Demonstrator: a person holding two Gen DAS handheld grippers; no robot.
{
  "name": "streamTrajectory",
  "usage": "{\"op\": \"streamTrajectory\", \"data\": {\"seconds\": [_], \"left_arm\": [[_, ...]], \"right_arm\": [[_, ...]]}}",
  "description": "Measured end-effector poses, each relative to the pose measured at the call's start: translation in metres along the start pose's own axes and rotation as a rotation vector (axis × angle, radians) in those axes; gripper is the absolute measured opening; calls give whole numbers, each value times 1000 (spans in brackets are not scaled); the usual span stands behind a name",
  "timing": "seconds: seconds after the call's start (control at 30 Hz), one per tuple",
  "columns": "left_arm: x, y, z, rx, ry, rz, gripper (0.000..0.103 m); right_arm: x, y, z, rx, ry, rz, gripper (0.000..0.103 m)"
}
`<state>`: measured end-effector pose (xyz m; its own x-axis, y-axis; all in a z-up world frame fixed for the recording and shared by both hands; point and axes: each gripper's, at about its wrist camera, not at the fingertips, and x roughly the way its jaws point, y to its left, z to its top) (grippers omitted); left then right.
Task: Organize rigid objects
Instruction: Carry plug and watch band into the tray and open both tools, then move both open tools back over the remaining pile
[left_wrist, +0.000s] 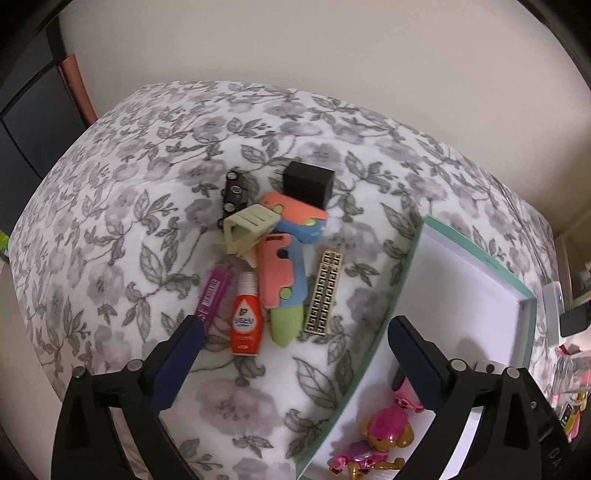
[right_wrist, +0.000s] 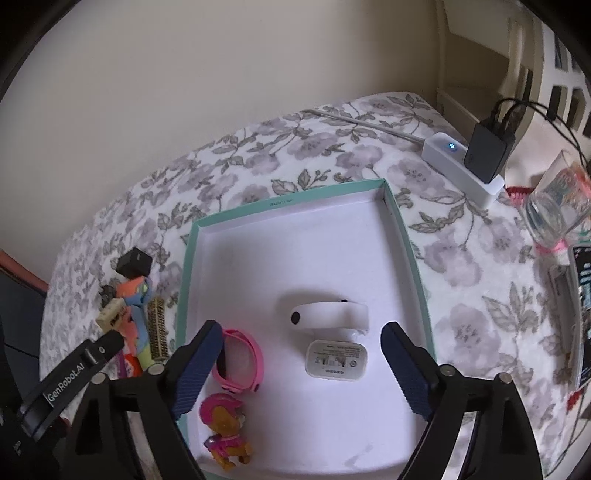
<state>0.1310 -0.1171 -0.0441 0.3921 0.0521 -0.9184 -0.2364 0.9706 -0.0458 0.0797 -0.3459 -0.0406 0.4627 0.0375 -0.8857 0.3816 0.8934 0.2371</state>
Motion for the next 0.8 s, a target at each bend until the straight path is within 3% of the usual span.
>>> {"op": "streamTrajectory", "data": {"seconds": [0.07,0.4,0.6,0.8], "left_arm": [[-1,3,1,-6,-5,6,100],[-10,28,10,-33,-50,92,100],[-11,60,17,-75,-53,140,100],[3,104,21,-153,-9,153,100]], "right_arm": [[0,-2,0,23,-3,21,102],[-13,15,4,-5,-78,61,103],[-18,60,-2,-109,-99,116,103],[-4,106,-16,-177,-32,253,103]]}}
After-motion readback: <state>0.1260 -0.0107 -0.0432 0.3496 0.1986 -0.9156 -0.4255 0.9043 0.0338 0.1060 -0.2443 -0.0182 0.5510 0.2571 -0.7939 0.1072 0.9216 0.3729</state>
